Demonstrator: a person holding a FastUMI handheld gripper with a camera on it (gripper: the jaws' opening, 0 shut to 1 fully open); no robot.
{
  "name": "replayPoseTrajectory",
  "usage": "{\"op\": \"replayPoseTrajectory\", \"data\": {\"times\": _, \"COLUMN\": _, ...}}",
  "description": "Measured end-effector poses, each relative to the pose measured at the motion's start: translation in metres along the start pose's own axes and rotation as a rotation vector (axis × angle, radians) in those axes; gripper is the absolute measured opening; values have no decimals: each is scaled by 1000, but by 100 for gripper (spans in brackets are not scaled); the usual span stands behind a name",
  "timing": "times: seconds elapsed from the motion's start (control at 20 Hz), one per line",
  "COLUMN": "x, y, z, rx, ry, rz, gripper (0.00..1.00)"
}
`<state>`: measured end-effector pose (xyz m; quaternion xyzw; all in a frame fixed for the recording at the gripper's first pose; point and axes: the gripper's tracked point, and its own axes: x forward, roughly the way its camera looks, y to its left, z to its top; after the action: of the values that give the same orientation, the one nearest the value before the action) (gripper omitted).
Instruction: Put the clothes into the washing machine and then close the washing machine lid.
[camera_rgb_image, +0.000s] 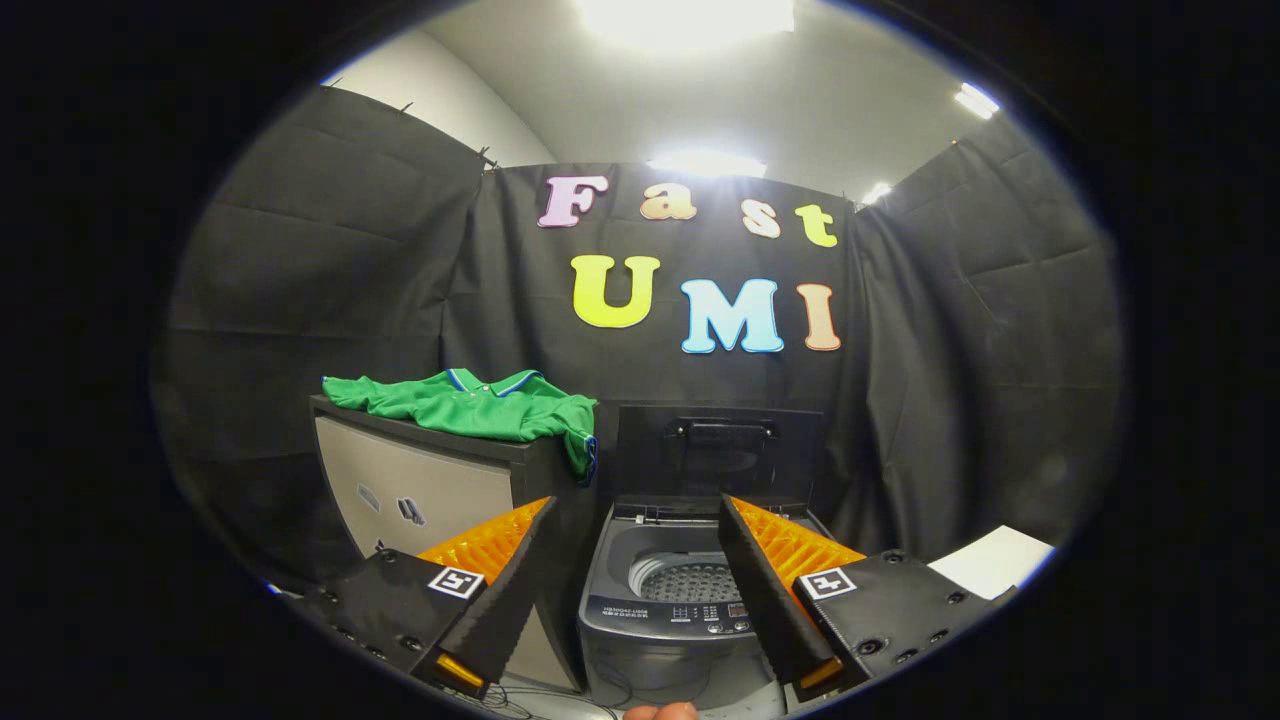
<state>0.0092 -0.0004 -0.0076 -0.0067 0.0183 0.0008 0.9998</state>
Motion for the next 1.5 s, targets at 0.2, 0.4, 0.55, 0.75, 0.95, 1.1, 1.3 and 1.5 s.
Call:
{"op": "replayPoseTrajectory", "data": {"times": 0.2, "x": 1, "y": 2, "z": 3, "rx": 1, "ry": 2, "rz": 9, "gripper": 98}}
{"op": "replayPoseTrajectory", "data": {"times": 0.4, "x": 3, "y": 6, "z": 7, "rx": 4, "ry": 5, "rz": 21, "gripper": 98}}
{"op": "replayPoseTrajectory", "data": {"times": 0.55, "x": 7, "y": 9, "z": 11, "rx": 14, "ry": 10, "rz": 36, "gripper": 98}}
{"op": "replayPoseTrajectory", "data": {"times": 0.75, "x": 17, "y": 12, "z": 27, "rx": 27, "ry": 16, "rz": 67, "gripper": 98}}
{"op": "replayPoseTrajectory", "data": {"times": 0.95, "x": 30, "y": 13, "z": 42, "rx": 14, "ry": 45, "rz": 86, "gripper": 98}}
{"op": "replayPoseTrajectory", "data": {"times": 1.1, "x": 39, "y": 21, "z": 51, "rx": 58, "ry": 102, "rz": 123, "gripper": 98}}
{"op": "replayPoseTrajectory", "data": {"times": 1.3, "x": 54, "y": 22, "z": 82, "rx": 57, "ry": 96, "rz": 134, "gripper": 98}}
{"op": "replayPoseTrajectory", "data": {"times": 1.5, "x": 72, "y": 32, "z": 85, "rx": 49, "ry": 190, "rz": 151, "gripper": 98}}
